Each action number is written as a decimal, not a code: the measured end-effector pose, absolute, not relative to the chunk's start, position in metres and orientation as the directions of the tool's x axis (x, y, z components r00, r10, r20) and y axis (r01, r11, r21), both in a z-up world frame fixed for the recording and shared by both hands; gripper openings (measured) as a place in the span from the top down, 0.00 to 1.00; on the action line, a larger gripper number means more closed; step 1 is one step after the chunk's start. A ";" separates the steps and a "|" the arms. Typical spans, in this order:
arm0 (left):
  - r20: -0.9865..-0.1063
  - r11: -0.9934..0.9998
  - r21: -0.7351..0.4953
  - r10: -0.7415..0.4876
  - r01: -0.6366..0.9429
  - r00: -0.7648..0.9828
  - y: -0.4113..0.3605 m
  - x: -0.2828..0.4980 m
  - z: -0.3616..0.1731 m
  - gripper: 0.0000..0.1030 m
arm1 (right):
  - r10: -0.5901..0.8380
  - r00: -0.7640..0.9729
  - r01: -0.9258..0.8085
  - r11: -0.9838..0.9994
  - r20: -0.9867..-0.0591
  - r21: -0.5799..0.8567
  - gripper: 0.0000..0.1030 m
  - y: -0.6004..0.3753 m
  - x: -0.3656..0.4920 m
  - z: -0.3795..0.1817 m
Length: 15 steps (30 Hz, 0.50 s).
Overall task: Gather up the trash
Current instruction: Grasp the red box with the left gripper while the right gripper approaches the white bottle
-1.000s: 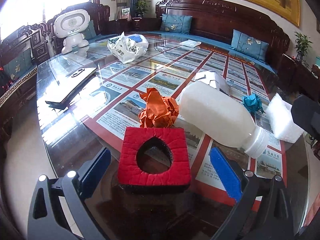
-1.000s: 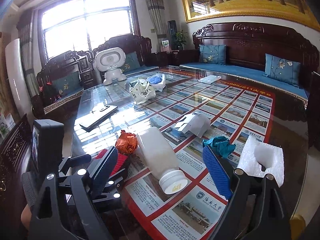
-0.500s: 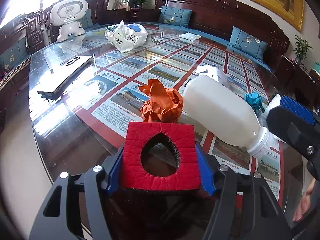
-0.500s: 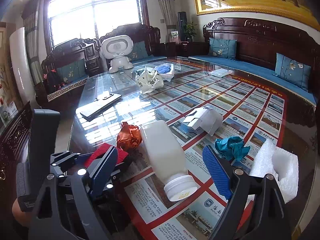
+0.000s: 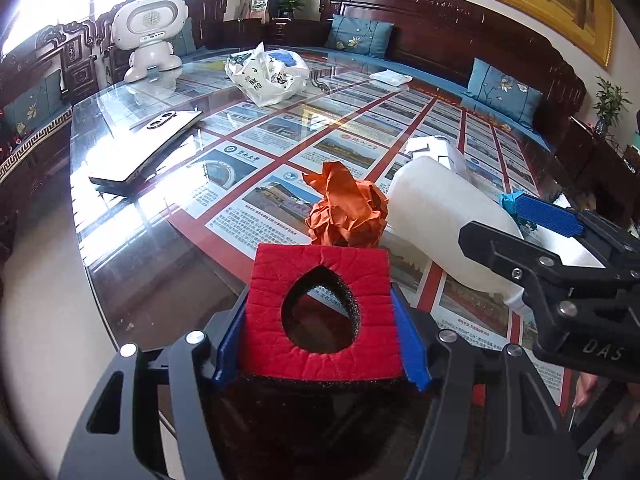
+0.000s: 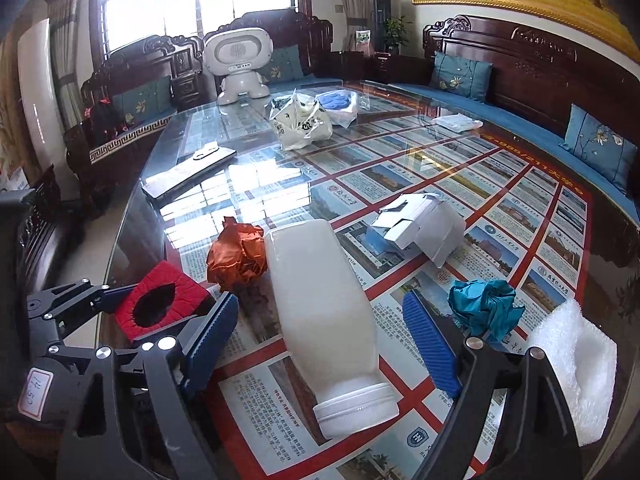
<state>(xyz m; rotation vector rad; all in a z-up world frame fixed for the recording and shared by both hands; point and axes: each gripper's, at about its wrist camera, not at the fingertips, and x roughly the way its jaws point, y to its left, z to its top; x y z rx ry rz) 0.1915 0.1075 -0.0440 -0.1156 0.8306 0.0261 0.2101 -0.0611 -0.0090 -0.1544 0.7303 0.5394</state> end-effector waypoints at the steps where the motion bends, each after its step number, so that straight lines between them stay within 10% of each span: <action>1: -0.741 0.994 -0.092 -0.024 -0.066 0.671 0.107 0.192 -0.045 0.38 | 0.410 0.607 -0.524 0.851 -0.681 0.045 0.22 -0.059 0.212 -0.011; 15: -0.745 0.994 -0.088 -0.019 -0.069 0.667 0.108 0.197 -0.047 0.38 | 0.392 0.549 -0.577 0.816 -0.738 0.004 0.33 -0.048 0.226 -0.020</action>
